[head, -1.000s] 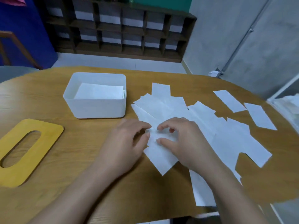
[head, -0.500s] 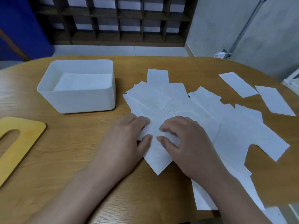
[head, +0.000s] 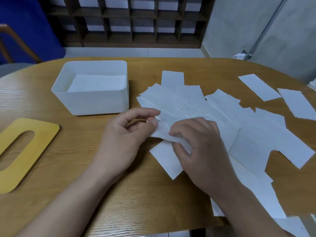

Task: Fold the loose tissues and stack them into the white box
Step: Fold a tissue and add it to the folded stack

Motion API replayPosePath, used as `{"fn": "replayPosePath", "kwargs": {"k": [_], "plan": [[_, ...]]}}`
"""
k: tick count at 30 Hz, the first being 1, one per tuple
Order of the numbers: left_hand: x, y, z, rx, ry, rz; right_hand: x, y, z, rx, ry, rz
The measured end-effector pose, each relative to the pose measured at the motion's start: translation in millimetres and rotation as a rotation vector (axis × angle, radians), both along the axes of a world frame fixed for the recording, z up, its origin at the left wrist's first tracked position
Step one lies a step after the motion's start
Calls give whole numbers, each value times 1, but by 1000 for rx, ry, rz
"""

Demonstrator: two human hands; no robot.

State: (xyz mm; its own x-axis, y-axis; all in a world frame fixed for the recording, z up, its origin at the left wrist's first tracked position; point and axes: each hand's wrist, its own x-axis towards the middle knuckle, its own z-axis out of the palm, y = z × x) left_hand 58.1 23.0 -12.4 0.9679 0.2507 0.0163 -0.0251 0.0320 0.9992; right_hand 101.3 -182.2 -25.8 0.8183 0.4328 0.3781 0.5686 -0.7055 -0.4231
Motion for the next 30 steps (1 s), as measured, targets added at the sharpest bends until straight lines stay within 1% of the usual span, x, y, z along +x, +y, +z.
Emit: {"fn": "replayPosePath", "kwargs": {"k": [1,3,5,6,7,9,12,15,17,19,23,27,30], "plan": [[-3,4,3,65,-30,-18,0,1,0,33,-3,1],[-9,12,8,285,-124,-81,-3,4,1,97,29,7],[-16,20,10,526,-176,-129,-8,7,4,165,86,21],[-18,23,10,592,-195,-121,-10,9,6,210,122,30],[-19,26,9,614,-211,-87,-12,11,9,265,167,37],[-21,32,6,546,-197,-4,-16,16,16,378,261,35],[-24,47,4,396,-101,41,-17,22,20,495,378,22],[-29,65,-1,403,16,97,-17,26,18,552,440,17],[-33,72,-4,492,72,117,-18,30,15,540,449,16],[-37,75,-5,571,105,120,-21,35,10,479,416,11],[-43,79,-4,700,146,153,-24,43,3,273,280,3],[-45,87,-8,962,180,224,-22,38,8,125,220,-9],[-45,86,-9,1099,192,249,-22,29,13,-33,198,10]]}}
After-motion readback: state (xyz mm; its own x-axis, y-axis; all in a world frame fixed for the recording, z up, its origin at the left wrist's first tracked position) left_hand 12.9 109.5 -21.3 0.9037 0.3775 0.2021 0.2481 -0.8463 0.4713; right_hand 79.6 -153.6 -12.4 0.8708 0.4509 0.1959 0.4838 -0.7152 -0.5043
